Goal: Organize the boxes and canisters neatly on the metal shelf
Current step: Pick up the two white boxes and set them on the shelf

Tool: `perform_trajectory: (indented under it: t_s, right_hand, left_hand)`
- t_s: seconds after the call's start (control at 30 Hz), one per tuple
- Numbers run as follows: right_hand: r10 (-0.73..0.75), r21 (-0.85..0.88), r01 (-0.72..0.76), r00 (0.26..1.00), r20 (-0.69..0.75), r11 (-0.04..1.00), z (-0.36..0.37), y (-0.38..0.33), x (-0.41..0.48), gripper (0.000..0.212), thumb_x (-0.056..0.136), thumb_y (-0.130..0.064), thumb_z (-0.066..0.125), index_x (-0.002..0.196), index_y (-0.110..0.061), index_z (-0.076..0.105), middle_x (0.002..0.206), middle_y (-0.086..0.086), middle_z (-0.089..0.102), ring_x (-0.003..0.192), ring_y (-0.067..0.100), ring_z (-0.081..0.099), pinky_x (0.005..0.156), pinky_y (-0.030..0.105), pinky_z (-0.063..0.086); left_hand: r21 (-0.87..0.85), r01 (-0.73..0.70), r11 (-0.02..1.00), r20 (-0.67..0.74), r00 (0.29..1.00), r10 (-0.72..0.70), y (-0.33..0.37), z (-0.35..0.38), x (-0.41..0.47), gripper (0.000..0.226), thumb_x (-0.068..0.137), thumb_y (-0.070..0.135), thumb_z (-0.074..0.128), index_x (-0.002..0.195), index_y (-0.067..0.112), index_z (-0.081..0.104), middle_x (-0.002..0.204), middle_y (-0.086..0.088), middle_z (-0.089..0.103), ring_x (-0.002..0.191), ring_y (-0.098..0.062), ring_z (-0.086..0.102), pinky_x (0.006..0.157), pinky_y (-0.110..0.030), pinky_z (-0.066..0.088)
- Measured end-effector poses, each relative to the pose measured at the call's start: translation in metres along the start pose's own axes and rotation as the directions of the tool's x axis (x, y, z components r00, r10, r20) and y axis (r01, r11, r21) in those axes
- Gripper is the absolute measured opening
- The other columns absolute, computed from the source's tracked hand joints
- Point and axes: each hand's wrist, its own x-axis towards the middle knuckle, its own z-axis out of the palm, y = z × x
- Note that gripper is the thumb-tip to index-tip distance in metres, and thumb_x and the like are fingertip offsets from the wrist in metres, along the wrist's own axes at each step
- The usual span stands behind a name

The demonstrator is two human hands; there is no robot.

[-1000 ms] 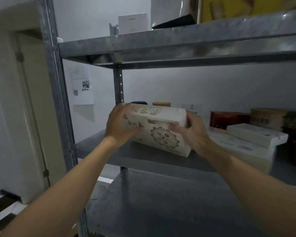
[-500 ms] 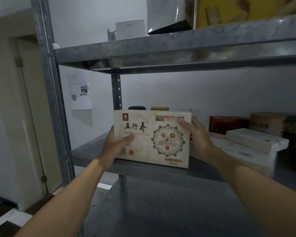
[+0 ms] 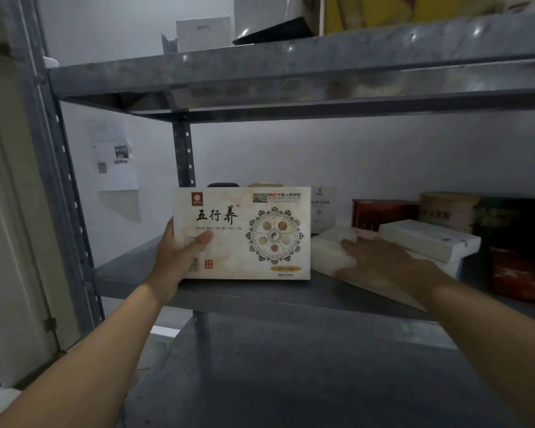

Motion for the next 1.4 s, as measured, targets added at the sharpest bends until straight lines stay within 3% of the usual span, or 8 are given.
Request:
perform_trajectory:
  t_s: [0.13, 0.3, 0.4, 0.6, 0.77, 0.9, 1.17, 1.4]
  right_hand:
    - [-0.03, 0.119, 0.025, 0.998, 0.047, 0.993, -0.011, 0.008, 0.003, 0.078, 0.092, -0.074, 0.029, 0.157, -0.031, 0.019, 0.165, -0.003, 0.016, 0.151, 0.021, 0.018, 0.123, 0.04, 0.013]
    - [0.055, 0.452, -0.046, 0.998, -0.005, 0.891, -0.014, 0.036, 0.0, 0.07, 0.094, -0.064, 0.046, 0.152, -0.026, 0.036, 0.163, 0.0, 0.025, 0.148, 0.023, 0.024, 0.122, 0.042, 0.016]
    - [0.187, 0.437, -0.147, 0.981, -0.049, 0.887, -0.015, 0.044, 0.0, 0.09, 0.08, -0.073, 0.06, 0.151, -0.022, 0.038, 0.158, 0.003, 0.035, 0.141, 0.028, 0.036, 0.117, 0.043, 0.027]
    - [0.12, 0.145, -0.124, 0.992, 0.038, 0.982, -0.016, 0.036, -0.009, 0.087, 0.09, -0.079, 0.024, 0.154, -0.021, 0.029, 0.163, 0.002, 0.022, 0.147, 0.026, 0.027, 0.119, 0.05, 0.018]
    - [0.09, 0.131, -0.097, 0.994, 0.057, 0.987, -0.017, 0.019, -0.008, 0.088, 0.09, -0.079, 0.021, 0.156, -0.023, 0.024, 0.166, 0.001, 0.015, 0.15, 0.025, 0.018, 0.12, 0.054, 0.012]
    - [0.0, 0.173, -0.01, 0.998, 0.06, 0.985, -0.019, -0.002, -0.005, 0.088, 0.091, -0.076, 0.026, 0.157, -0.018, 0.023, 0.165, 0.007, 0.017, 0.151, 0.027, 0.017, 0.119, 0.037, 0.014]
    - [-0.065, 0.372, 0.03, 0.995, 0.08, 0.928, -0.016, -0.002, -0.002, 0.109, 0.066, -0.091, 0.041, 0.155, -0.03, 0.028, 0.165, -0.004, 0.015, 0.151, 0.021, 0.014, 0.123, 0.044, 0.011]
    - [0.011, 0.432, -0.012, 1.0, 0.006, 0.902, -0.016, -0.022, -0.005, 0.093, 0.082, -0.078, 0.05, 0.152, -0.018, 0.035, 0.161, 0.001, 0.027, 0.146, 0.023, 0.028, 0.114, 0.033, 0.025]
  left_hand:
    - [0.014, -0.002, 1.0, -0.047, 0.999, 0.003, -0.001, -0.008, 0.002, 0.056, 0.081, 0.03, 0.077, 0.13, 0.025, 0.05, 0.115, 0.008, 0.067, 0.099, -0.012, 0.066, 0.07, -0.03, 0.056]
    - [0.019, 0.009, 1.0, -0.048, 0.999, -0.008, -0.004, -0.013, 0.004, 0.058, 0.08, 0.032, 0.077, 0.131, 0.027, 0.05, 0.119, 0.006, 0.067, 0.102, -0.018, 0.066, 0.074, -0.035, 0.057]
    - [0.027, 0.021, 0.999, -0.031, 0.999, -0.02, -0.007, -0.015, 0.005, 0.059, 0.079, 0.033, 0.077, 0.13, 0.028, 0.049, 0.12, 0.005, 0.067, 0.104, -0.021, 0.066, 0.08, -0.044, 0.058]
    - [0.05, 0.023, 0.998, -0.024, 0.999, -0.022, -0.007, -0.018, 0.001, 0.056, 0.08, 0.033, 0.075, 0.13, 0.029, 0.049, 0.12, 0.003, 0.066, 0.103, -0.021, 0.066, 0.073, -0.038, 0.057]
    - [0.058, 0.038, 0.998, -0.087, 0.996, -0.033, -0.002, -0.032, -0.001, 0.053, 0.083, 0.031, 0.075, 0.129, 0.027, 0.05, 0.117, 0.005, 0.066, 0.1, -0.02, 0.066, 0.072, -0.034, 0.055]
    - [0.086, 0.069, 0.994, -0.158, 0.986, -0.054, 0.0, -0.053, -0.003, 0.053, 0.082, 0.034, 0.075, 0.129, 0.027, 0.05, 0.119, 0.002, 0.066, 0.099, -0.024, 0.066, 0.07, -0.035, 0.055]
    - [0.075, 0.082, 0.994, -0.238, 0.969, -0.062, 0.005, -0.066, -0.007, 0.054, 0.081, 0.034, 0.076, 0.128, 0.028, 0.051, 0.116, 0.004, 0.065, 0.091, -0.015, 0.064, 0.067, -0.031, 0.053]
    - [0.074, 0.068, 0.995, -0.261, 0.964, -0.046, 0.011, -0.058, -0.016, 0.057, 0.082, 0.031, 0.076, 0.131, 0.029, 0.048, 0.119, 0.004, 0.064, 0.097, -0.022, 0.064, 0.066, -0.028, 0.052]
